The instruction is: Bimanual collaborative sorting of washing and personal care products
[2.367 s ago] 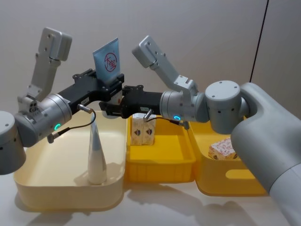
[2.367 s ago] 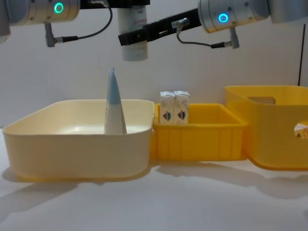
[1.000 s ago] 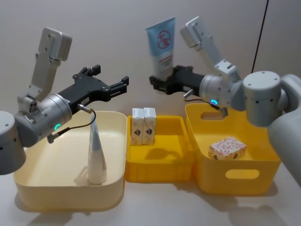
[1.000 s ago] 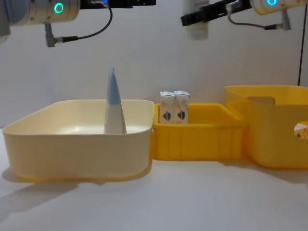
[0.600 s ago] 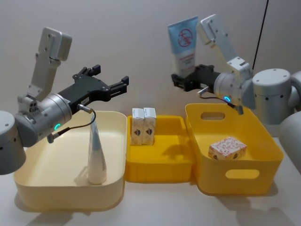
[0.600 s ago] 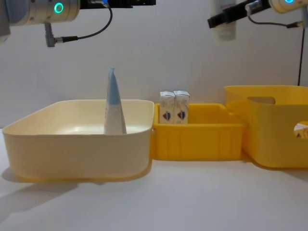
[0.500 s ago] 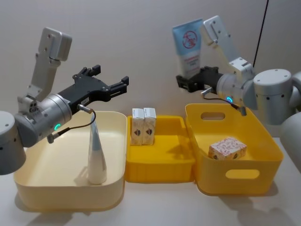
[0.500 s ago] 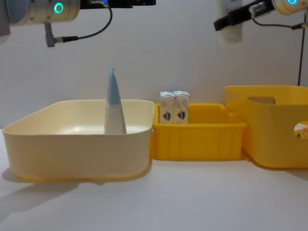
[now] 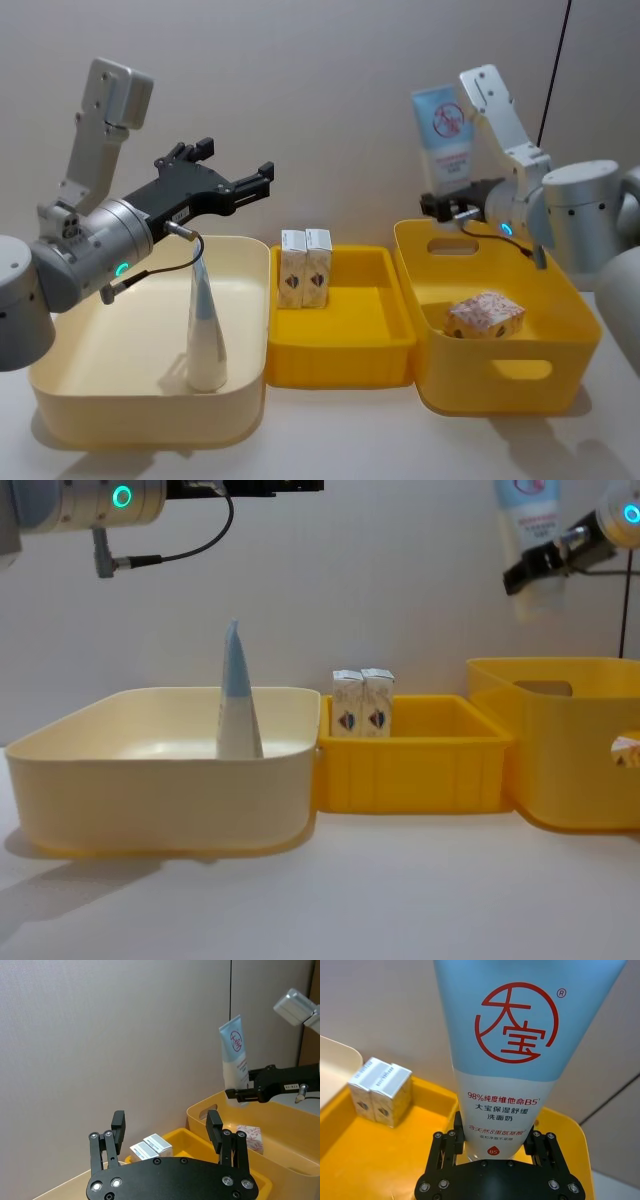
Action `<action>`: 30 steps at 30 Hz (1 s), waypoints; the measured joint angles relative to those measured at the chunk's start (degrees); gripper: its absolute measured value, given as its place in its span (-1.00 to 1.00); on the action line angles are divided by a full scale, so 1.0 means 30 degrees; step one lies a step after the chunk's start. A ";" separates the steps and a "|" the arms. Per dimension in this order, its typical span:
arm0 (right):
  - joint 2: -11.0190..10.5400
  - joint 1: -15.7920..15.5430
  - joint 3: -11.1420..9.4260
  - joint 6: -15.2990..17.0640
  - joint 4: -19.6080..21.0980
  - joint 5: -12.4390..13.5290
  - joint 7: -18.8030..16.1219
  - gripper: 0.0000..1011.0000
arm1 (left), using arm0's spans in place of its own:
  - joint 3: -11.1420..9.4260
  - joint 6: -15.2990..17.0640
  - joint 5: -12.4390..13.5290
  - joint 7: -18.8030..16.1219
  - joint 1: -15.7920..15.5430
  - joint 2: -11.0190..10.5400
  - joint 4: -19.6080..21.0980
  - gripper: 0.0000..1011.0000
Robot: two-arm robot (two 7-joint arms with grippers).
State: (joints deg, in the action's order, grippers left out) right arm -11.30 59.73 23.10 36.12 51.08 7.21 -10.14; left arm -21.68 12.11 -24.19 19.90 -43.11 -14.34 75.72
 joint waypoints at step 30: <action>0.0597 -0.0038 -0.1046 0.2233 -0.1527 -0.0081 0.1947 0.95 | 0.0001 0.0000 0.0000 0.0000 0.0000 0.0001 0.0000 0.98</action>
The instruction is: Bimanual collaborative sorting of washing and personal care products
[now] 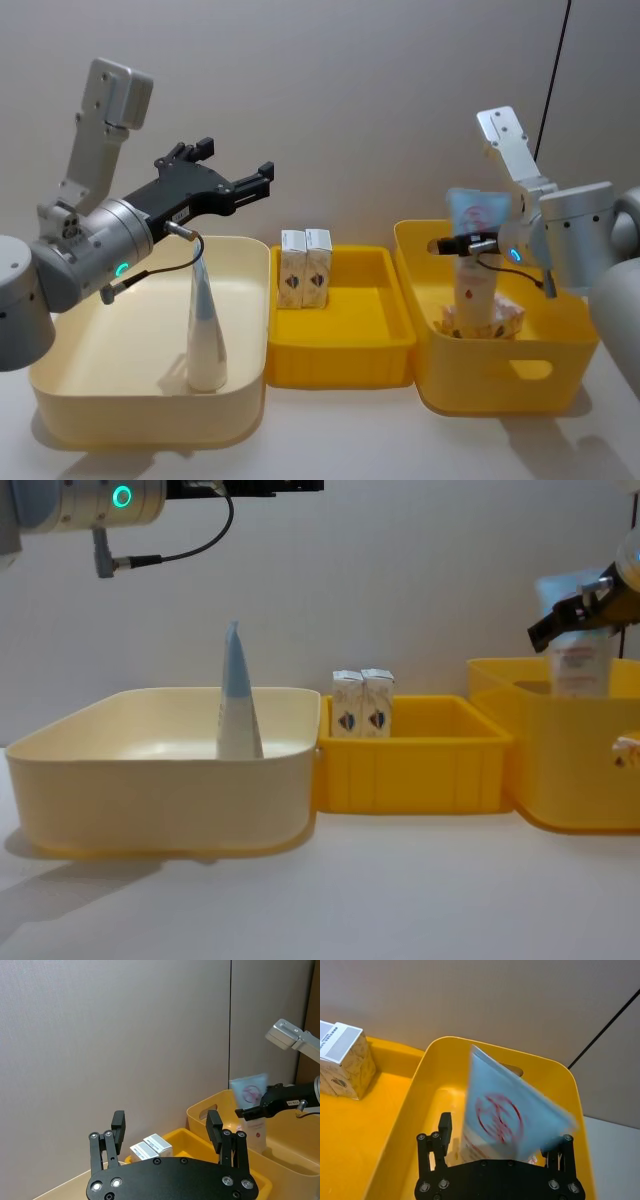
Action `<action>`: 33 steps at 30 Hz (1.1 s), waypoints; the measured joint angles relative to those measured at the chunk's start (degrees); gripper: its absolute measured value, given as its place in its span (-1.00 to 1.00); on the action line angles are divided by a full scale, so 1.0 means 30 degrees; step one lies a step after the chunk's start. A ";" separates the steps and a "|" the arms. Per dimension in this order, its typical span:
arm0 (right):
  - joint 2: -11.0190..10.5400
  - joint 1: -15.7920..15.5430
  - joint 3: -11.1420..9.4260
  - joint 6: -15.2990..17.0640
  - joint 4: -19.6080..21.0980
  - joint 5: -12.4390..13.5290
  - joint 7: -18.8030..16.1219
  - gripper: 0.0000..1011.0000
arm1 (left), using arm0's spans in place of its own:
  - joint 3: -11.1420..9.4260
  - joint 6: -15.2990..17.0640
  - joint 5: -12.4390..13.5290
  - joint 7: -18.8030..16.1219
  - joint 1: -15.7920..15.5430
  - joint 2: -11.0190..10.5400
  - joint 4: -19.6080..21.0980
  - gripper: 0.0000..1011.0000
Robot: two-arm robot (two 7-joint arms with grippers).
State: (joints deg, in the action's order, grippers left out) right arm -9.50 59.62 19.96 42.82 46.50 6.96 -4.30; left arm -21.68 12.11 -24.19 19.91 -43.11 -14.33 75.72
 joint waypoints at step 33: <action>0.0056 -0.0001 -0.0104 0.0220 -0.0170 0.0002 0.0178 0.98 | -0.0001 0.0001 0.0000 0.0001 -0.0001 0.0000 0.0000 0.98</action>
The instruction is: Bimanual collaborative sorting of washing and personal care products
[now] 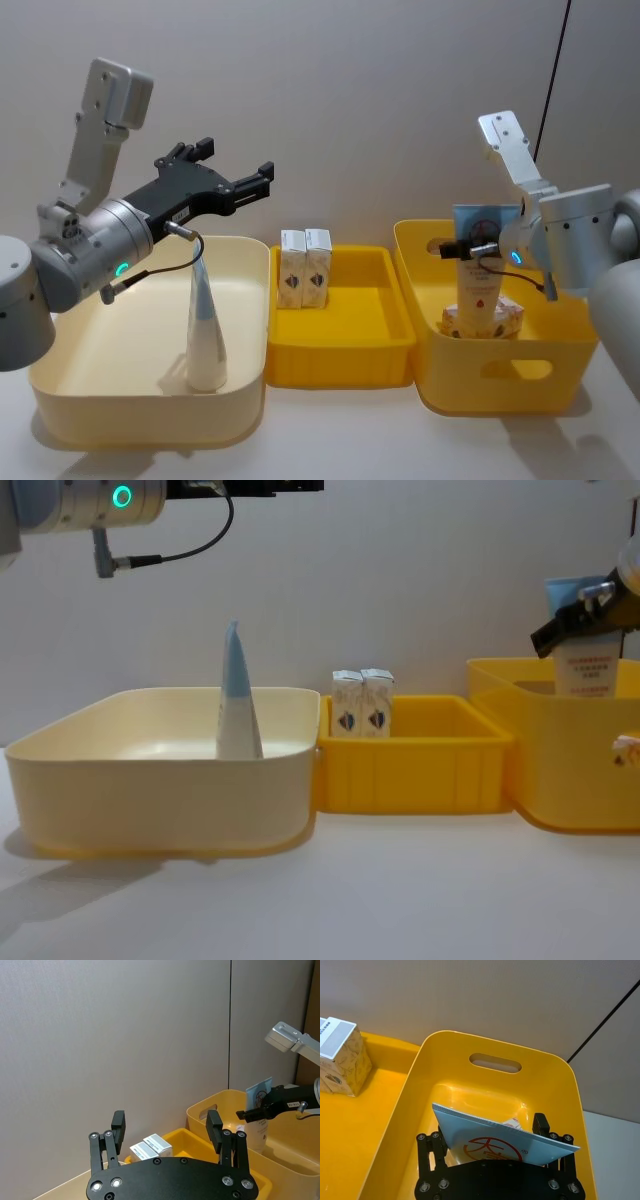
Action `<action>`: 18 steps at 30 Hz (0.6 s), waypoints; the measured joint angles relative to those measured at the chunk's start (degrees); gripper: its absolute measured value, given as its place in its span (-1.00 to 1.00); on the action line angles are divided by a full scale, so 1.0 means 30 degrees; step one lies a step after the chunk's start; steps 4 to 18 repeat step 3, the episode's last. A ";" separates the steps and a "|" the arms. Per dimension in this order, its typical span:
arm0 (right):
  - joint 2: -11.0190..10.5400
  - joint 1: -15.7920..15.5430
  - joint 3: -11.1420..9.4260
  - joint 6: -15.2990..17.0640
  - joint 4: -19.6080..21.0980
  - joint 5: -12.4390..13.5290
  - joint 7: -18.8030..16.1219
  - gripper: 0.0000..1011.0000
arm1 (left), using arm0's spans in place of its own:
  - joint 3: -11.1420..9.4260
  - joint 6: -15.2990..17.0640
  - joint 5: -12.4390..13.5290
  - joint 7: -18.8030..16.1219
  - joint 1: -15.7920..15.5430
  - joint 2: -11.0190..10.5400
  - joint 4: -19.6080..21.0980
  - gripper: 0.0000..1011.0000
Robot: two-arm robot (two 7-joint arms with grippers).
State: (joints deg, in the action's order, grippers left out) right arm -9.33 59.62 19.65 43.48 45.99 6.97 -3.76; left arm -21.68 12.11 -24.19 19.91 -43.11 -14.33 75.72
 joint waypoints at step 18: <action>0.0000 0.0001 0.0000 0.0007 0.0000 0.0000 0.0004 0.98 | 0.0000 0.0000 0.0000 -0.0001 0.0000 0.0000 0.0000 0.98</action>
